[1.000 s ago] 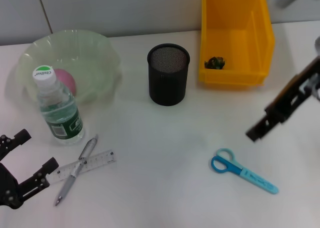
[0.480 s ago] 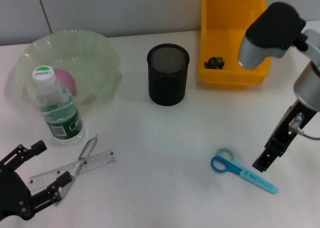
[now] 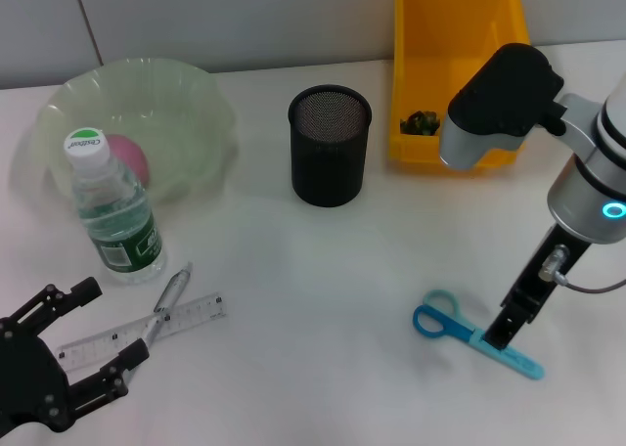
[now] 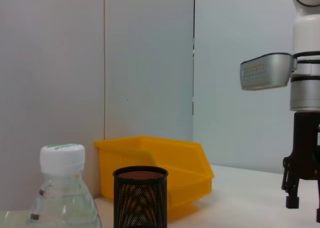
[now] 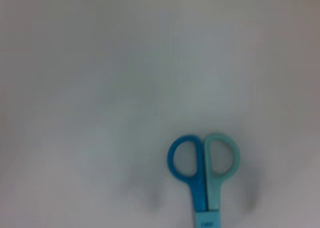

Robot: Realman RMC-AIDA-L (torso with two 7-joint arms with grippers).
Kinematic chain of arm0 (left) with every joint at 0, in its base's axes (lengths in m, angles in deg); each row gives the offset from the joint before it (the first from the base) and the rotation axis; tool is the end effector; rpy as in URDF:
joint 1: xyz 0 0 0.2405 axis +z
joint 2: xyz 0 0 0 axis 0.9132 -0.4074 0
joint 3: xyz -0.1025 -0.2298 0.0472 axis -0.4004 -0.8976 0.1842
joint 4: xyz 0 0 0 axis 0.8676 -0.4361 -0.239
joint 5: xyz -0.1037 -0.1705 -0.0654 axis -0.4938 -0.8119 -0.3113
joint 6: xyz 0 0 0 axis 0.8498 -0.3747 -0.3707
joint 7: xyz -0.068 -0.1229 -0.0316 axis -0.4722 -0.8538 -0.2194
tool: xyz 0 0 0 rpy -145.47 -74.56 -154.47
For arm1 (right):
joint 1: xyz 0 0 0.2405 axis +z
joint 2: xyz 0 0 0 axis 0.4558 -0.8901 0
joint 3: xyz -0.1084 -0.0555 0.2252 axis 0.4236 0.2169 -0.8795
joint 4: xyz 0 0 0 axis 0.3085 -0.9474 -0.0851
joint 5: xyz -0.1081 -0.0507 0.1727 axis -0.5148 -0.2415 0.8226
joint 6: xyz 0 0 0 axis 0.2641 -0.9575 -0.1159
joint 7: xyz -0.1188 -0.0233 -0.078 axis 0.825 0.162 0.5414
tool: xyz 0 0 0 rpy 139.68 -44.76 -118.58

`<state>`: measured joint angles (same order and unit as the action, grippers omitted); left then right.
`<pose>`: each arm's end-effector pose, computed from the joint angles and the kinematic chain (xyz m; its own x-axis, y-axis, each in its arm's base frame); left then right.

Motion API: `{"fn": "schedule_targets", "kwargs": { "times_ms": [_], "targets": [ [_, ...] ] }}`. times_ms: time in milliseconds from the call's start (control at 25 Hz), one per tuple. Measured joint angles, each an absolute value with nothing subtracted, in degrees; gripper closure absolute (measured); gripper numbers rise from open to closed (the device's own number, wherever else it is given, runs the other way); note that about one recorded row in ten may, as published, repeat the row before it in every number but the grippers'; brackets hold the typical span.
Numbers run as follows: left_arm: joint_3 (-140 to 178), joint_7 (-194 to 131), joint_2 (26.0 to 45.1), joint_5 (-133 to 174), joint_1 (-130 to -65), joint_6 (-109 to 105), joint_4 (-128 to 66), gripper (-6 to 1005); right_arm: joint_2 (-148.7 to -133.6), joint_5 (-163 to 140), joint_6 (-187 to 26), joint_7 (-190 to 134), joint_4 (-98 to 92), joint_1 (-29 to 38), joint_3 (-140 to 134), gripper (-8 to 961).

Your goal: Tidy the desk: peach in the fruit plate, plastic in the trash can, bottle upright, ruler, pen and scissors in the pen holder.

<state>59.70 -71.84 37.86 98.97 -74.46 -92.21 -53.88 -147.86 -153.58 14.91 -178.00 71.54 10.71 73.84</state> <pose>-0.3330 0.2059 0.0009 0.7346 0.0255 0.6781 0.4019 -0.8215 -0.4045 0.1806 0.3294 -0.0002 0.5710 -0.6811 0.4583 -0.5222 -0.7321 -0.4374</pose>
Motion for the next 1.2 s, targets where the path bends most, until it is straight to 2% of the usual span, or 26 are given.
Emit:
{"fn": "schedule_targets", "kwargs": {
  "times_ms": [1200],
  "targets": [
    [59.7, -71.8, 37.64, 99.2, -75.2, -91.5, -54.0, 157, -148.15, -152.7, 6.9, -183.2, 66.6, 10.8, 83.4, 119]
  ]
}}
